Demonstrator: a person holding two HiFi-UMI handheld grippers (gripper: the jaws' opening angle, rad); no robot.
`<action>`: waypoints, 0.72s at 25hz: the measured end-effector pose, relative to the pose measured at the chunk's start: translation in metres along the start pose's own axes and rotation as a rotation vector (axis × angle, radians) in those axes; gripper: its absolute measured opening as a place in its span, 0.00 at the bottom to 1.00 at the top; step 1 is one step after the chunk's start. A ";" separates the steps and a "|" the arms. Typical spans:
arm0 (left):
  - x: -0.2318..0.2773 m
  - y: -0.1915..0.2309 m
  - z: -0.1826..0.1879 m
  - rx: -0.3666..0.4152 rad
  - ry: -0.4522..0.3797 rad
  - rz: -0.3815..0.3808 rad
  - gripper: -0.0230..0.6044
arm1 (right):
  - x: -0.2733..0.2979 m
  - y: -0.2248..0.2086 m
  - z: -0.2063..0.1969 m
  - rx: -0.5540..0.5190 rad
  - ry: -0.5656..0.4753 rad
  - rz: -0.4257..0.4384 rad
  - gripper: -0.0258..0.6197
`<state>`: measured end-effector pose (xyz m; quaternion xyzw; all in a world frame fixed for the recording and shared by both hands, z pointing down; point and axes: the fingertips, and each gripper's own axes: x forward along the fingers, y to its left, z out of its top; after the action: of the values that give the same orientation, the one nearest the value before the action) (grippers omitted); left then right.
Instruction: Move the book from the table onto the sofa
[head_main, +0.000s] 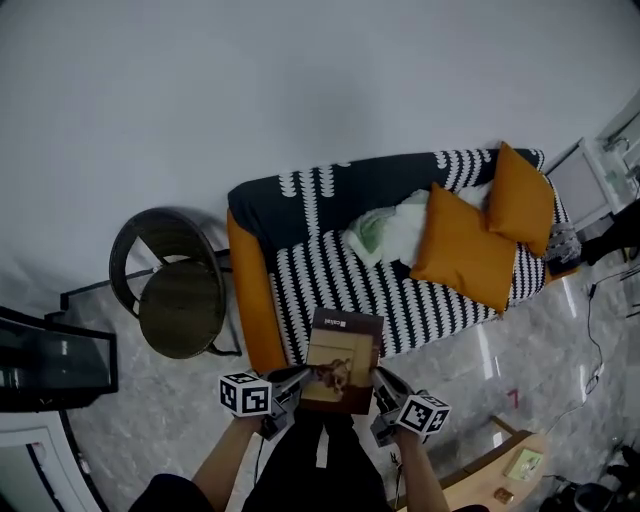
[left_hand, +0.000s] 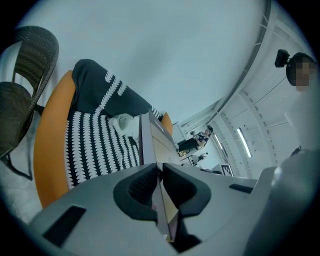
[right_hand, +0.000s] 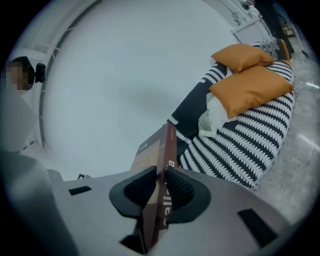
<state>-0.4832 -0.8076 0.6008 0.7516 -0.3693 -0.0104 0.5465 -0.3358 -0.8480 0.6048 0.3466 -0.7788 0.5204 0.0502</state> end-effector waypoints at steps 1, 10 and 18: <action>0.006 0.003 0.005 -0.003 -0.002 0.001 0.11 | 0.005 -0.005 0.006 0.004 0.001 0.002 0.16; 0.072 0.052 0.035 -0.041 -0.016 0.049 0.11 | 0.063 -0.067 0.049 0.029 0.046 0.030 0.17; 0.132 0.116 0.049 -0.072 -0.019 0.090 0.11 | 0.121 -0.131 0.071 0.025 0.088 0.059 0.16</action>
<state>-0.4707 -0.9374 0.7282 0.7137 -0.4075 -0.0063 0.5697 -0.3294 -0.9960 0.7276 0.3008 -0.7793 0.5459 0.0649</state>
